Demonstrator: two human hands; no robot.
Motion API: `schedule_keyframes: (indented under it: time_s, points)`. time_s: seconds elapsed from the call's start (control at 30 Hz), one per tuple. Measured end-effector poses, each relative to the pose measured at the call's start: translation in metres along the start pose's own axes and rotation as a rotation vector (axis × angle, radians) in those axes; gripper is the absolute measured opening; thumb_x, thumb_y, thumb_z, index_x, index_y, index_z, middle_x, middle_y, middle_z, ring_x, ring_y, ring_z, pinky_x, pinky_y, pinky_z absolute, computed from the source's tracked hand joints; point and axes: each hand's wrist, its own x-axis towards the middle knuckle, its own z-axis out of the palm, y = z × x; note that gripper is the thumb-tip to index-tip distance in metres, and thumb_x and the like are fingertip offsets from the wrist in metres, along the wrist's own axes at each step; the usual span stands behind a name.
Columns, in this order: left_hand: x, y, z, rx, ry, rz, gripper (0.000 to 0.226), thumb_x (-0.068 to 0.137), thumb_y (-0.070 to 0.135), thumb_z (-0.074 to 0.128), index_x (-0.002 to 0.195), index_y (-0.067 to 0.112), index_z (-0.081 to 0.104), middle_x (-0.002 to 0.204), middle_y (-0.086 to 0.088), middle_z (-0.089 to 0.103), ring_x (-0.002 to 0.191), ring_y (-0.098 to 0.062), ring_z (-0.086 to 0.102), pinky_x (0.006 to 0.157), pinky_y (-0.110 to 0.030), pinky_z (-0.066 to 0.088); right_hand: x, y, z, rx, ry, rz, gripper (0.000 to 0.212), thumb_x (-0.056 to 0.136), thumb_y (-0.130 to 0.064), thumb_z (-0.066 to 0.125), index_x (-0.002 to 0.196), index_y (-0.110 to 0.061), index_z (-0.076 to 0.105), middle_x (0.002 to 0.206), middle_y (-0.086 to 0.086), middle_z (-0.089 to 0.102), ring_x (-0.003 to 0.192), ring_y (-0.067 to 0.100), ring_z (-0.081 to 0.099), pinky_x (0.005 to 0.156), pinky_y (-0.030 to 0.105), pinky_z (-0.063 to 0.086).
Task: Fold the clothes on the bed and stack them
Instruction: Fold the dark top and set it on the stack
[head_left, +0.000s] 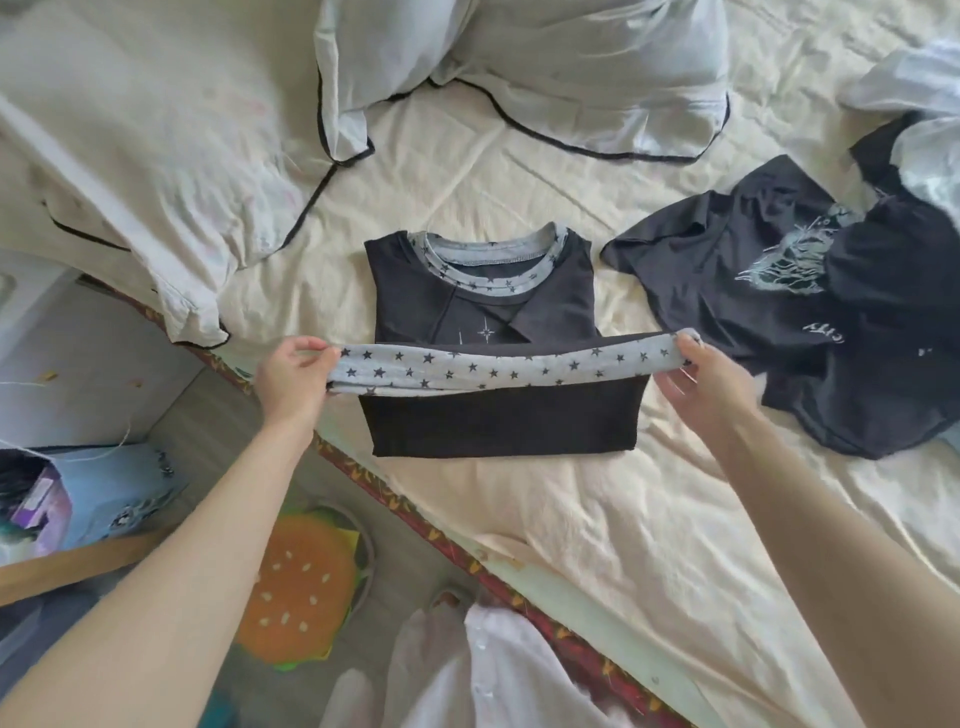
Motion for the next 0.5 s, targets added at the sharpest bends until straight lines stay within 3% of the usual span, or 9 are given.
schedule_keyframes:
  time_s: [0.13,0.27,0.33,0.4,0.5]
  points:
    - [0.044,0.011,0.026,-0.074,0.014,-0.065,0.016,0.086,0.011,0.067,0.077,0.021,0.058,0.093,-0.007,0.064,0.072,-0.014,0.062,0.057,-0.026,0.053,0.035,-0.013,0.035,-0.037,0.043,-0.032,0.006,0.087,-0.006,0.065,0.085,-0.008,0.059,0.088,0.007,0.062,0.076,0.016,0.066,0.062,0.027,0.057]
    - [0.075,0.012,0.051,-0.171,-0.006,-0.163,0.013,0.089,0.004,0.062,0.083,0.015,0.061,0.1,-0.011,0.062,0.079,-0.017,0.063,0.055,-0.022,0.055,0.07,-0.011,0.061,-0.042,0.04,-0.006,0.007,0.088,-0.002,0.063,0.083,-0.006,0.059,0.086,0.009,0.062,0.077,0.019,0.067,0.076,0.033,0.058]
    - [0.083,0.008,0.059,-0.242,-0.06,-0.212,0.011,0.093,0.002,0.055,0.097,0.011,0.062,0.102,-0.01,0.061,0.08,-0.013,0.064,0.057,-0.018,0.055,0.084,-0.007,0.07,-0.015,0.02,0.039,0.002,0.089,0.0,0.06,0.09,-0.002,0.059,0.089,0.013,0.063,0.079,0.022,0.068,0.078,0.034,0.057]
    - [0.086,0.004,0.063,-0.253,-0.13,-0.211,0.018,0.096,0.001,0.047,0.103,0.011,0.061,0.106,-0.011,0.06,0.086,-0.014,0.065,0.065,-0.023,0.058,0.096,-0.005,0.074,0.024,-0.027,0.082,0.007,0.093,0.001,0.051,0.098,0.002,0.056,0.101,0.02,0.062,0.088,0.026,0.067,0.075,0.032,0.056]
    - [0.086,-0.003,0.063,-0.134,-0.249,-0.074,0.035,0.094,-0.011,0.039,0.108,0.013,0.06,0.112,-0.008,0.059,0.093,-0.015,0.063,0.074,-0.027,0.059,0.107,-0.004,0.074,0.027,-0.138,0.103,0.034,0.097,0.003,0.031,0.127,-0.001,0.045,0.123,0.023,0.052,0.112,0.034,0.058,0.091,0.037,0.05]
